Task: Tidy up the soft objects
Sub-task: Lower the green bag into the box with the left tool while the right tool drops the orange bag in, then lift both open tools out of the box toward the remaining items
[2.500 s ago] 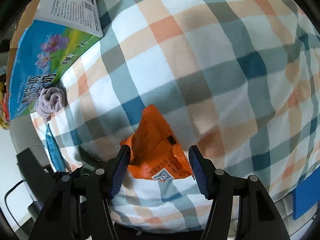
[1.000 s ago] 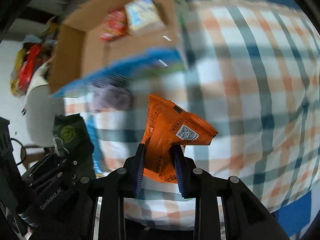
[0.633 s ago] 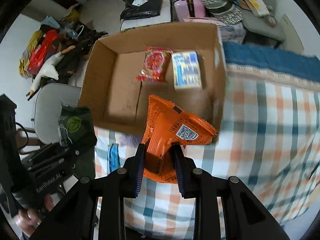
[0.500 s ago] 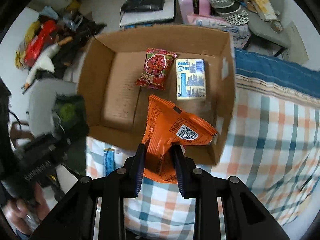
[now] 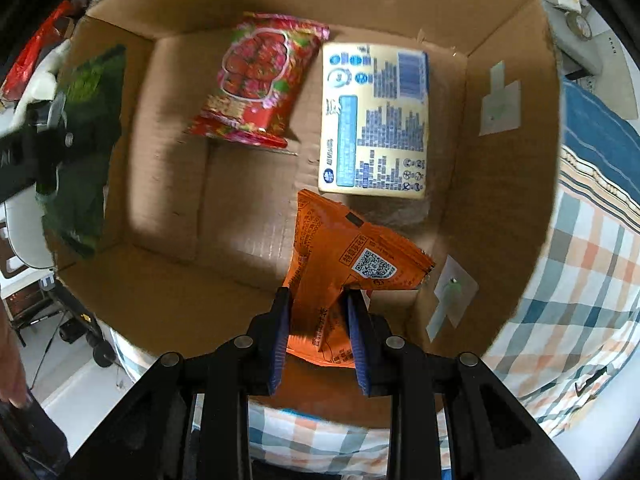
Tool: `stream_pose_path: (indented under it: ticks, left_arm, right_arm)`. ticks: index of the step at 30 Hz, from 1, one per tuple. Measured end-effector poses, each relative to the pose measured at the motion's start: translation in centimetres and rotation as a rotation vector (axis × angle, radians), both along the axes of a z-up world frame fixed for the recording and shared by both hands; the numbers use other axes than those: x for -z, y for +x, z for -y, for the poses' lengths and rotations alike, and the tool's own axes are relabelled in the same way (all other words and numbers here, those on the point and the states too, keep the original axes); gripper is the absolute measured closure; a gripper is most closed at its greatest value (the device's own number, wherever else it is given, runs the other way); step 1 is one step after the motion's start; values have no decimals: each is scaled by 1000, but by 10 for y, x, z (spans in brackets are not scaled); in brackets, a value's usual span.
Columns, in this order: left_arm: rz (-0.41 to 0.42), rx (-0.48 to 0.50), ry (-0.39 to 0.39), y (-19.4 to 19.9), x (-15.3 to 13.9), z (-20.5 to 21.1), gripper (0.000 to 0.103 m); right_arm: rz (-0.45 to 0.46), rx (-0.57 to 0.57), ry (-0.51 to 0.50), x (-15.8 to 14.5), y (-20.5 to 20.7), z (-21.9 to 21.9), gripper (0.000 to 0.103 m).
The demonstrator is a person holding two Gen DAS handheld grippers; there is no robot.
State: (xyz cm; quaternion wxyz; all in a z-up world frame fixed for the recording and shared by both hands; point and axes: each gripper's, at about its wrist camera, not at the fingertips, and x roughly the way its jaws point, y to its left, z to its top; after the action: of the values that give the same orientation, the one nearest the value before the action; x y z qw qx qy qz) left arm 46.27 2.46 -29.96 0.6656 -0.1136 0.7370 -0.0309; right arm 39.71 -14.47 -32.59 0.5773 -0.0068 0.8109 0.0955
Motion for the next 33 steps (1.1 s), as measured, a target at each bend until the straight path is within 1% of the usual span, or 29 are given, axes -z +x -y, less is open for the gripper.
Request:
stream_pose_path:
  ticks: [2,4,7,8,9,10,11,13,16,18,20,22,23,24,25,26,27,31,33]
  left_arm:
    - [-7,15,-4,7,5,3,66]
    - [-7,13,23,16,9,4,66]
    - [-13,8,26,26,12,3,65]
    - [-10,4,29,28,11,2,65]
    - [-5,-1,33,28,10,1,65]
    - [-1,-5,38,29,8,0,64]
    - [4,-10,35,29,5,-1,64]
    - [13,-14,36,27,0,-3,64]
    - [32,-4,49,21,-7,-4,62]
    - [44,2,55,15,-13,-5,59]
    - [62,9,62,5,-20,-4,58]
    - [93,16,81,-7,-31,-4,53]
    - [109,19,92,-15,-36,-4,50]
    - [123,25,104,-21,-41,-5,38]
    - [139,26,115,-27,-45,-6,32]
    - [156,25,129,-33,-50,-8,20]
    - [181,28,146,-43,-56,-9,13]
    - [235,22,175,-70,-71,-12,10]
    - [251,15,169,-84,-77,-14,2]
  right_arm:
    - [-8,-9,-4,6,0,-1,73]
    - [-23,-22,-20,13,1,-1,73]
    - [-41,-22,-34,19,1,-1,71]
    - [-43,-20,-34,18,3,-1,66]
    - [-44,-20,-31,19,2,-2,55]
    - [-43,-18,-27,17,2,-2,49]
    - [-39,-12,-21,16,2,-2,40]
    - [-28,-9,-19,12,0,-4,33]
    - [0,-4,-29,3,-2,-5,31]
    - [29,-1,-38,-5,-7,-8,24]
    - [52,10,-37,-12,-9,-8,18]
    - [79,24,-35,-17,-9,-10,14]
    - [94,32,-36,-20,-9,-12,9]
    - [112,43,-43,-24,-11,-13,6]
    - [133,53,-52,-28,-13,-14,5]
    - [151,62,-54,-32,-16,-14,2]
    - [166,76,-55,-34,-17,-12,0]
    - [237,103,-93,-51,-30,-11,0]
    - [254,123,-96,-57,-38,-7,0]
